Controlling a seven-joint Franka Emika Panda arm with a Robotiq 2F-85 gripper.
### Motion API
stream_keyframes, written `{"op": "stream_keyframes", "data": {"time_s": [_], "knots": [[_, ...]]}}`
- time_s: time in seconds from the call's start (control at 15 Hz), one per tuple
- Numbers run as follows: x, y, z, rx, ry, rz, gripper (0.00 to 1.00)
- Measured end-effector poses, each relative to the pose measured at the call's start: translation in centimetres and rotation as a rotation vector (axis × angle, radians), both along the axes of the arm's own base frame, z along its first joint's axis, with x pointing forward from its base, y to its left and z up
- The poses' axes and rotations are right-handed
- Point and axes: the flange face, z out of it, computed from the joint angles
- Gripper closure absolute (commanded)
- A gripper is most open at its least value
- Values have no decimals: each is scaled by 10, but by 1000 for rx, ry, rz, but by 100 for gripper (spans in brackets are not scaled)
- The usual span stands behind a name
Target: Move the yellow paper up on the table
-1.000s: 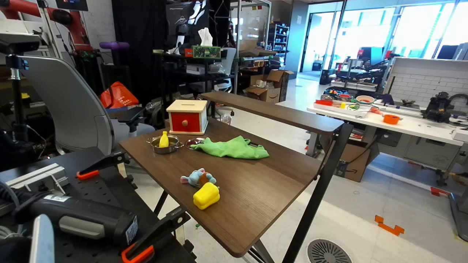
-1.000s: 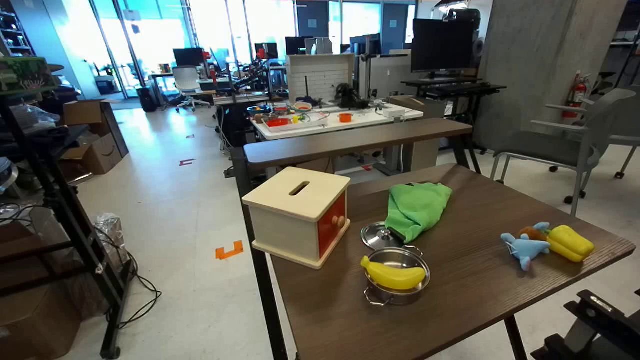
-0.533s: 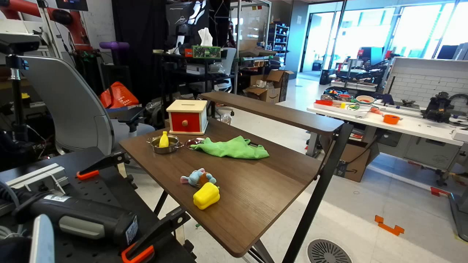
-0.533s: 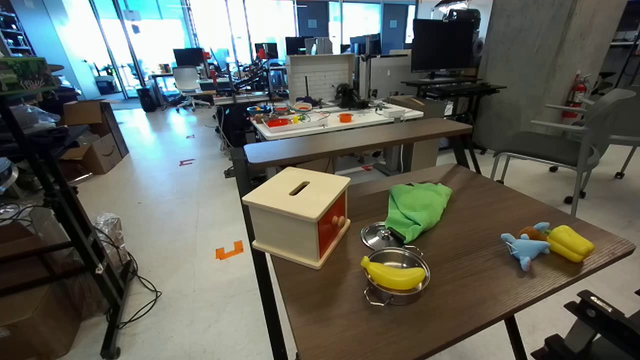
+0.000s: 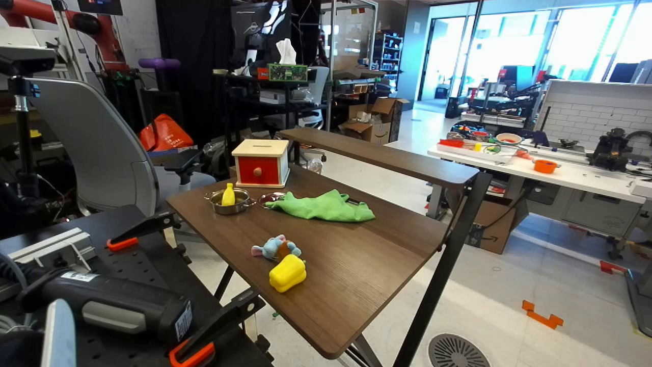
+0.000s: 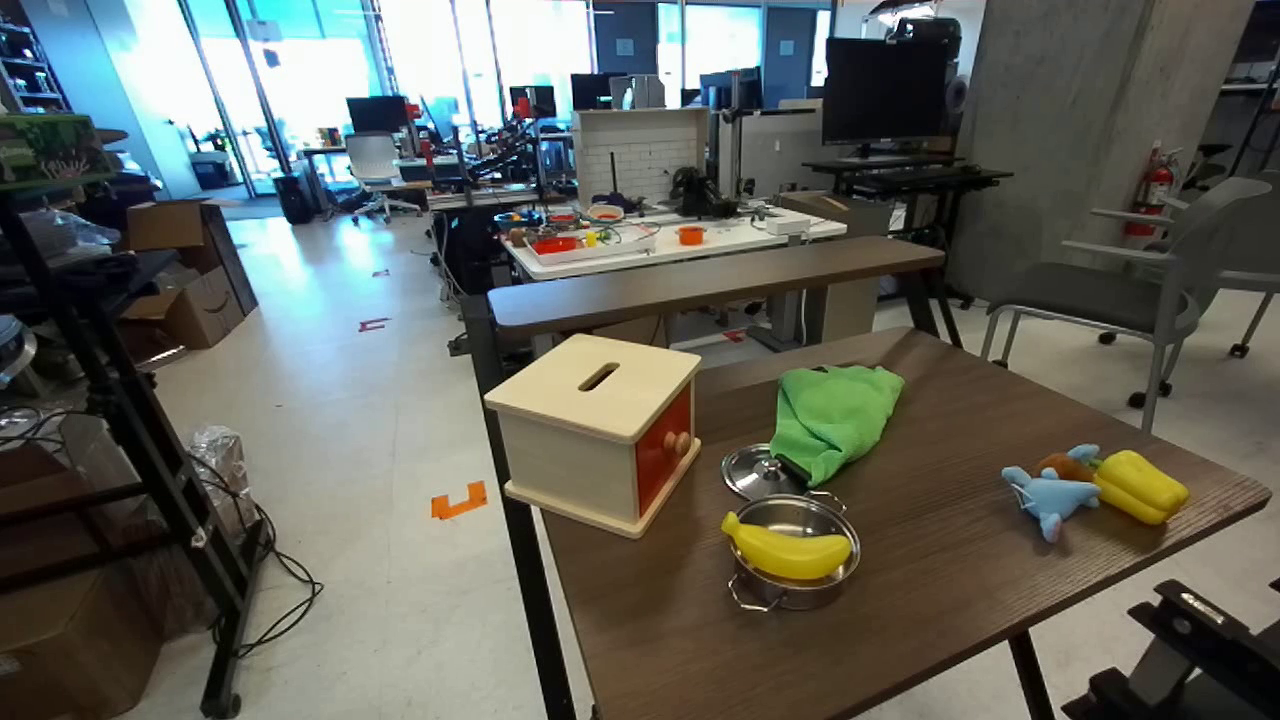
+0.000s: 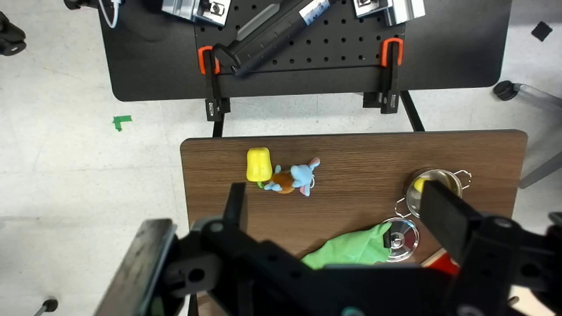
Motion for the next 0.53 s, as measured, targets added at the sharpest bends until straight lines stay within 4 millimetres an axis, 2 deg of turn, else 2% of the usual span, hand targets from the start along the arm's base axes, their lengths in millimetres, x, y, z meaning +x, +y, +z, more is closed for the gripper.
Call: {"op": "stream_keyframes", "data": {"time_s": [0.27, 0.53], "knots": [[3, -4, -18, 1, -25, -5, 0], [17, -14, -67, -6, -102, -22, 0]]}}
